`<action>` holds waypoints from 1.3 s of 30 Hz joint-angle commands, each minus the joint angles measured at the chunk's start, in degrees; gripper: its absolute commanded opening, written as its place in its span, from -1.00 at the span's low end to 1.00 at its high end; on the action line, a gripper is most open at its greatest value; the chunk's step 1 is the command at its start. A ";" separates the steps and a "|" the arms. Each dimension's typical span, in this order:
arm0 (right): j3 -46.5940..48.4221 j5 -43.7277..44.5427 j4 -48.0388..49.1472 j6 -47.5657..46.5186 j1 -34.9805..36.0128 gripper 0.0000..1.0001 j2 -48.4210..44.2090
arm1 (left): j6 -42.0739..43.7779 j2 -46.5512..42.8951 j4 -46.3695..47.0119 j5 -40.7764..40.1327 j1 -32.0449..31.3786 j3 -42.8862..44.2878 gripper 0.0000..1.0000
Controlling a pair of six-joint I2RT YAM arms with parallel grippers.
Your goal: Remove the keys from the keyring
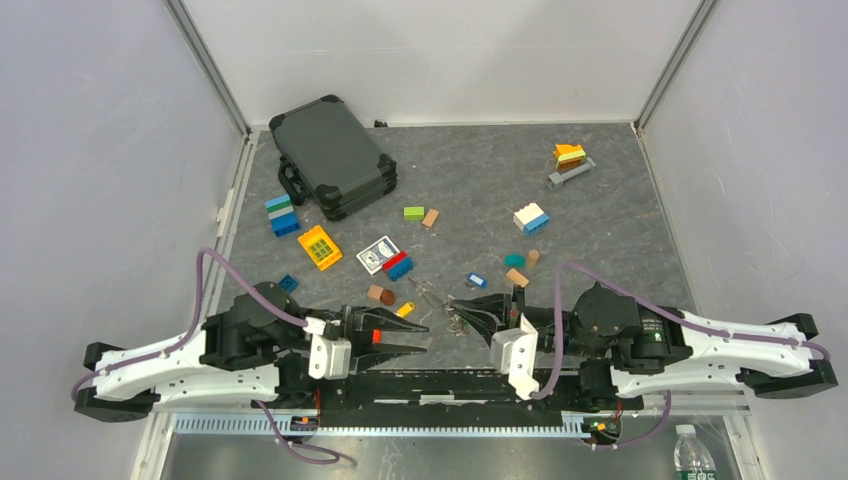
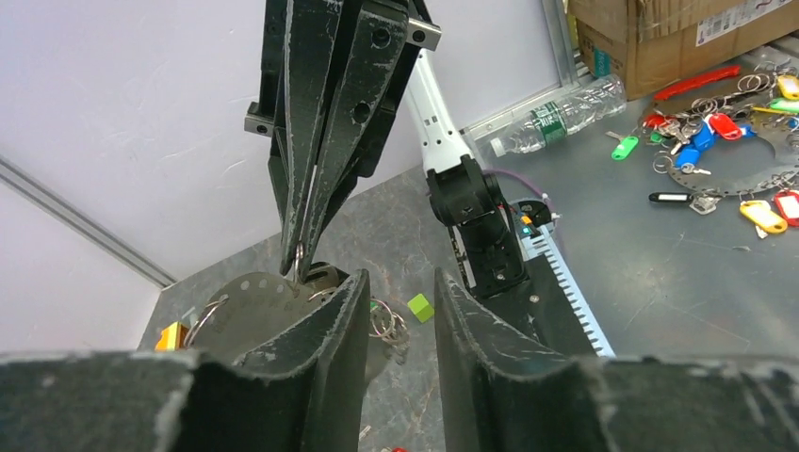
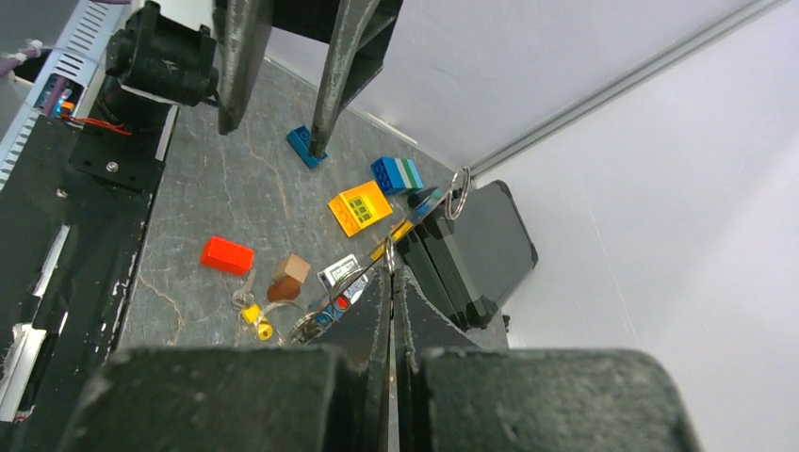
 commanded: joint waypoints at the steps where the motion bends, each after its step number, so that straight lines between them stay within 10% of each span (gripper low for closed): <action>1: -0.37 -5.16 4.15 -2.61 0.01 -1.00 -1.65 | 0.17 0.53 1.68 0.31 0.14 0.07 -0.26; 9: -2.33 -10.89 3.93 -8.32 0.01 -1.00 -1.73 | 1.88 0.50 3.92 -4.59 0.13 -2.60 0.13; 39: -5.28 -5.30 9.29 -11.38 0.01 -1.00 -1.18 | 5.03 4.59 6.36 -5.62 -0.02 -3.32 -0.45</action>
